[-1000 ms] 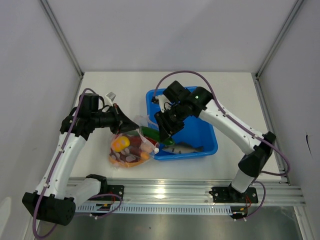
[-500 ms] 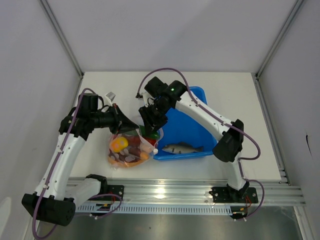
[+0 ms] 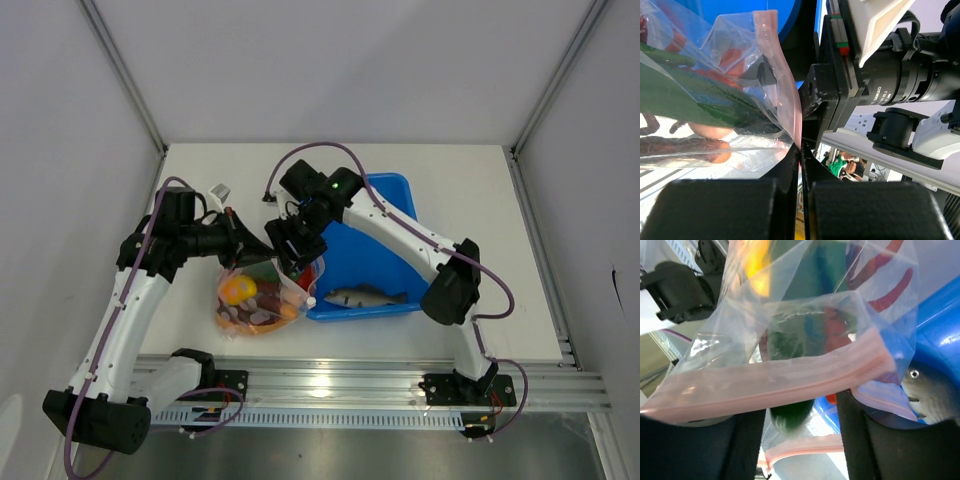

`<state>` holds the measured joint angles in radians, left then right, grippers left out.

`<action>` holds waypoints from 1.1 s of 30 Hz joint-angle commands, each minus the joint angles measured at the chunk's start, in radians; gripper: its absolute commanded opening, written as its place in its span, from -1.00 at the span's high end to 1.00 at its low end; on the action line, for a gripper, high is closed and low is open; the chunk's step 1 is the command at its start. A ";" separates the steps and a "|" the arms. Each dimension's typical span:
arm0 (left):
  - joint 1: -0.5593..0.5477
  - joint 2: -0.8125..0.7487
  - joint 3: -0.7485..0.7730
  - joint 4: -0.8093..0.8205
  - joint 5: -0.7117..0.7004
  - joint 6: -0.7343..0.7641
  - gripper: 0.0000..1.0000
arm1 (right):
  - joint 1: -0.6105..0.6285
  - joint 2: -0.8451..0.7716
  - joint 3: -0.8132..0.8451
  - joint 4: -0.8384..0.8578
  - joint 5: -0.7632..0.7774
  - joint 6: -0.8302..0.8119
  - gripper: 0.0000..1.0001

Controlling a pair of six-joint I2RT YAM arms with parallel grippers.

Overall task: Place the food in the zip-top bag and seal the zipper
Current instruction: Place the fake vegetable in the zipper food storage bag, then adjust the fake fish in the bin.

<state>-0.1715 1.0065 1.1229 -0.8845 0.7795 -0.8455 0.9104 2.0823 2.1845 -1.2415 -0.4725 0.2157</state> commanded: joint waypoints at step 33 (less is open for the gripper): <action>0.003 -0.031 -0.040 0.025 0.029 0.019 0.99 | -0.309 -0.232 -0.526 0.094 0.227 0.116 -0.71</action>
<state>-0.1715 0.9936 1.0897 -0.8707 0.7921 -0.8455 0.5919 1.8858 1.6779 -1.1534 -0.1864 0.3393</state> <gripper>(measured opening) 0.005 0.850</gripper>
